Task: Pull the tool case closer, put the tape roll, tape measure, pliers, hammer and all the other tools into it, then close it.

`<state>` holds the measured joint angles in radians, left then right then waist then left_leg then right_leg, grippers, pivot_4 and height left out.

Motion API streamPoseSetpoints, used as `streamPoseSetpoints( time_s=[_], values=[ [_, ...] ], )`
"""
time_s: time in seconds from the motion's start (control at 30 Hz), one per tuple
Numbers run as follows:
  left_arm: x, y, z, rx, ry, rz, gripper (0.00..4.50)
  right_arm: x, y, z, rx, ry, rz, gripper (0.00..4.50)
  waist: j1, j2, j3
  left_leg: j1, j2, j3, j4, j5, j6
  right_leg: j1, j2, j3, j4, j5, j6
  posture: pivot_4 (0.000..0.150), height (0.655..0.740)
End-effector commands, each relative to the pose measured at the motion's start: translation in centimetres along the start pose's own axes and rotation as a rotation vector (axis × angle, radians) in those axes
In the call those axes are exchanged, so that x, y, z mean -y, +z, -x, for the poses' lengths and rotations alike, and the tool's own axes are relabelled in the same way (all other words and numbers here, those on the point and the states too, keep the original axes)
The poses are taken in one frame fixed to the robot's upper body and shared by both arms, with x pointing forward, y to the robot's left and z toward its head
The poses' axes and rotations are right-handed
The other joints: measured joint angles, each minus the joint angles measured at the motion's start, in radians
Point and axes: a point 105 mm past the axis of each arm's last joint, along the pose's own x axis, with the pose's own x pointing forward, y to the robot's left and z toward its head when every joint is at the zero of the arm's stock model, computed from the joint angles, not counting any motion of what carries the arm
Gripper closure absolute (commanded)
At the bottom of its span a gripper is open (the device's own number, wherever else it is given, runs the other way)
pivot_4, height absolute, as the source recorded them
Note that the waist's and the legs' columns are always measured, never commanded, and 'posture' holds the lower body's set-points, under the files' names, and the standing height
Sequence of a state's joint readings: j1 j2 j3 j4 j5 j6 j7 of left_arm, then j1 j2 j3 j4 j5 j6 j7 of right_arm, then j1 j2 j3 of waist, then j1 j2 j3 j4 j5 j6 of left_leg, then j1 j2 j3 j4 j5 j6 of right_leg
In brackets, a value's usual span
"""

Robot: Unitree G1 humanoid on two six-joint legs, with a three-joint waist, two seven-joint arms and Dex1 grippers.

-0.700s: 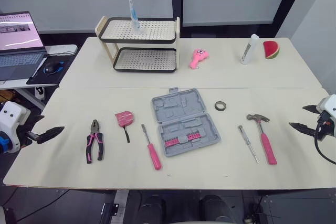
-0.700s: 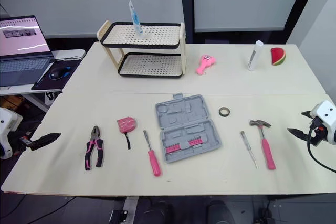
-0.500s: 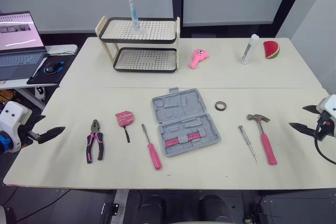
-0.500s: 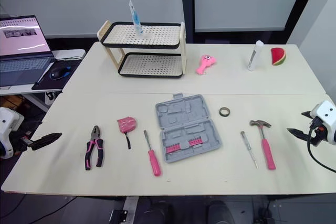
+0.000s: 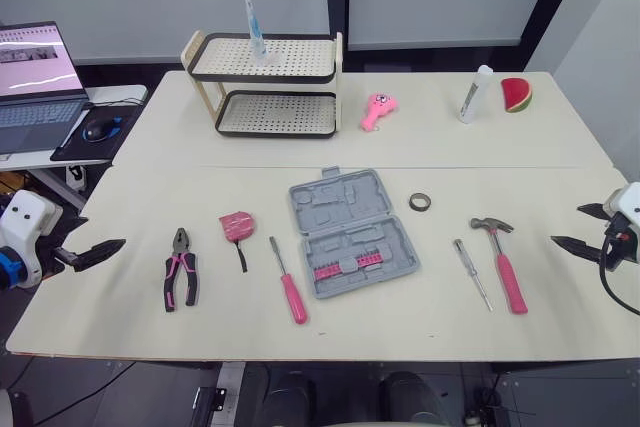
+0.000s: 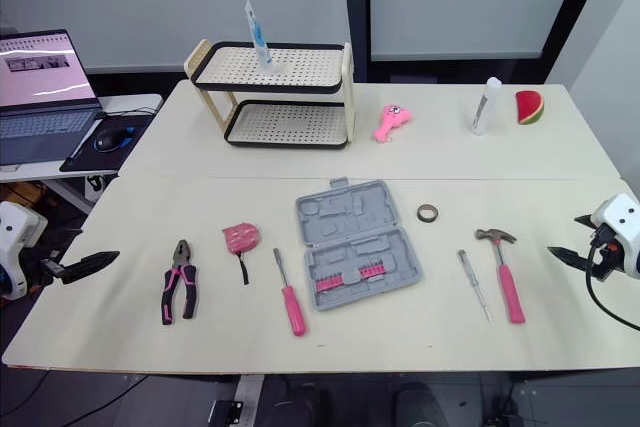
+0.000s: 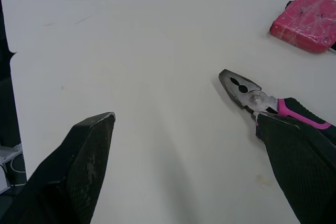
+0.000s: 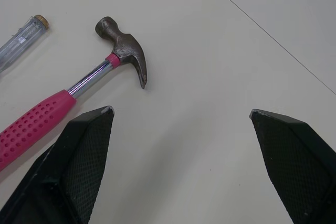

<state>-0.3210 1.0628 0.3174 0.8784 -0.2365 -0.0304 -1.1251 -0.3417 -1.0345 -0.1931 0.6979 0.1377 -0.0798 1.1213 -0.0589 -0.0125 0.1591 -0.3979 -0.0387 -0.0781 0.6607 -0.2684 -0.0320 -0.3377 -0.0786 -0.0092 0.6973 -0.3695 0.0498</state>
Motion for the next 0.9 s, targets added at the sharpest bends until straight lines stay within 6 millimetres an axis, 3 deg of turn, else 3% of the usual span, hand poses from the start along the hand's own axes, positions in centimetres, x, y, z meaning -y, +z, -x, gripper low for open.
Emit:
streamPoseSetpoints(
  time_s=[0.03, 0.1, 0.2, 0.33, 0.4, 0.6, 0.73, 0.9],
  values=[
    [0.0, 0.7, 0.4, 0.025, -0.008, -0.014, 0.0, 0.5, 1.5, 0.2, 0.035, 0.002, 0.036, 0.08, 0.0, 0.0, 0.0, 0.0, 0.0, 0.0, 0.0, 0.0, 0.0, 0.0, 0.0, 0.0, 0.0, 0.0, 0.0, 0.15, 0.74],
    [0.2, 0.8, 0.6, 0.032, -0.027, -0.023, 0.0, 0.2, 2.0, -0.3, 0.042, 0.021, 0.048, 0.08, -0.002, 0.0, 0.0, 0.0, 0.0, 0.0, 0.0, 0.0, 0.0, 0.0, 0.0, 0.0, 0.0, 0.0, 0.0, 0.15, 0.74],
    [1.4, 2.7, 0.5, 0.066, -0.121, -0.059, 0.59, -0.7, 3.3, -1.2, 0.028, 0.078, 0.135, 0.66, 0.0, 0.0, 0.0, 0.0, 0.0, 0.0, 0.0, 0.0, 0.0, 0.0, 0.0, 0.0, 0.0, 0.0, 0.0, 0.15, 0.74],
    [4.5, 5.3, -1.1, 0.084, -0.273, -0.192, 1.91, -3.1, 6.8, -3.9, 0.058, 0.177, 0.261, 2.01, 0.0, 0.0, 0.0, -0.001, 0.0, -0.001, 0.001, 0.0, 0.0, 0.0, 0.0, 0.0, 0.0, 0.0, 0.0, 0.15, 0.74],
    [6.7, 6.0, -2.5, 0.074, -0.367, -0.29, 2.53, -4.7, 8.8, -6.0, 0.08, 0.229, 0.313, 2.38, 0.0, 0.0, 0.0, -0.001, 0.0, -0.001, 0.001, 0.0, 0.0, 0.0, 0.0, 0.0, 0.0, 0.0, 0.0, 0.15, 0.74],
    [13.3, 8.0, -7.6, 0.1, -0.597, -0.368, 4.45, -9.0, 12.6, -11.2, 0.103, 0.37, 0.455, 3.41, 0.0, 0.0, 0.0, -0.002, 0.0, -0.001, 0.001, 0.0, -0.001, 0.0, 0.001, -0.001, 0.0, 0.0, 0.0, 0.15, 0.74],
    [16.4, 7.7, -10.1, 0.076, -0.661, -0.391, 4.5, -10.3, 13.2, -13.5, 0.072, 0.383, 0.532, 3.98, 0.0, 0.0, 0.0, -0.002, 0.0, -0.002, 0.002, 0.001, -0.001, 0.0, 0.001, -0.001, 0.0, 0.0, 0.0, 0.15, 0.74],
    [18.9, 7.3, -12.3, 0.052, -0.682, -0.401, 4.5, -10.4, 13.4, -15.4, 0.038, 0.352, 0.598, 4.48, -0.003, 0.0, 0.0, -0.002, -0.001, -0.002, 0.002, 0.001, -0.001, -0.001, 0.001, -0.001, 0.0, 0.0, 0.0, 0.15, 0.74]
  ],
)
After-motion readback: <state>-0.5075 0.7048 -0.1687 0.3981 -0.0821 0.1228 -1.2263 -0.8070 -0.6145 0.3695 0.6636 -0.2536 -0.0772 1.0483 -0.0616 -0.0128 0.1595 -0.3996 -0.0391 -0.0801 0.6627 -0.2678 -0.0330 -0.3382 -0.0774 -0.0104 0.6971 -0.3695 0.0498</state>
